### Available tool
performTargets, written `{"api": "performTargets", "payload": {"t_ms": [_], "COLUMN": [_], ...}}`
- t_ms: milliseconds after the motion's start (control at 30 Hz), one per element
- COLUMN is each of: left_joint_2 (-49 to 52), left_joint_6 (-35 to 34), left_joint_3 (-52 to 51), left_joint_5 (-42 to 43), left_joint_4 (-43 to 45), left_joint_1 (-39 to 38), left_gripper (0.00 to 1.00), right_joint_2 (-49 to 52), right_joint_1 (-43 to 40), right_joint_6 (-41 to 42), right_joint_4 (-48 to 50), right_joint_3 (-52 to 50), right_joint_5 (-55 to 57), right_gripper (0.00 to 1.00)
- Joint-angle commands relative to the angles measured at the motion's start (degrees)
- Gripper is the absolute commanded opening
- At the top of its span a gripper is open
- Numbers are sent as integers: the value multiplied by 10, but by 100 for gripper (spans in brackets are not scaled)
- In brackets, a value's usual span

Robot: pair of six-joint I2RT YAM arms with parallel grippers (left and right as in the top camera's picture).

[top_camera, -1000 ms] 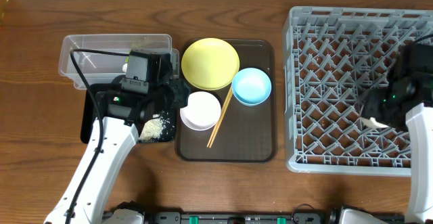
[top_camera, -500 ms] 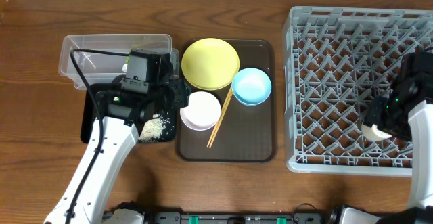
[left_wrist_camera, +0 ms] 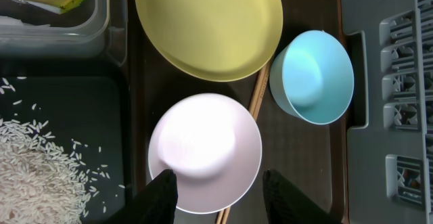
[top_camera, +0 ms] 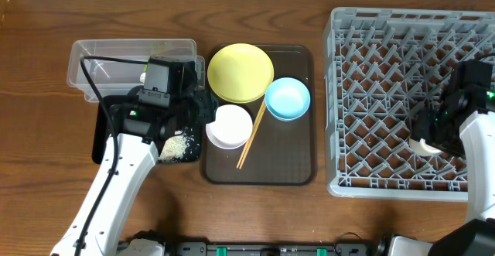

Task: Sort waste into correct bins and load items into the dishwasher rack
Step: 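Lower cream cup upside down into dish rack with right gripper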

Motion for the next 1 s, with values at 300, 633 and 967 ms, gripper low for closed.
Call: {"api": "performTargets", "payload": {"t_ms": [300,633,967], "left_joint_2": [-1,-1,-1], "left_joint_6": [10,10,4], "left_joint_3": [-1,-1,-1], "left_joint_5": [-6,-6,-60], "left_joint_4": [-4,-5,-48], "left_joint_1": [2,2,2], "left_gripper": [44,50,50], "right_joint_2": [-1,-2,-2], "right_joint_1": [-4,-4,32], "right_joint_6": [2,2,-127], "right_joint_4": [35,58,121], "right_joint_3": [-69,-41,65], "right_joint_5": [-7,-9,-361], "right_gripper": [43,99,96]}}
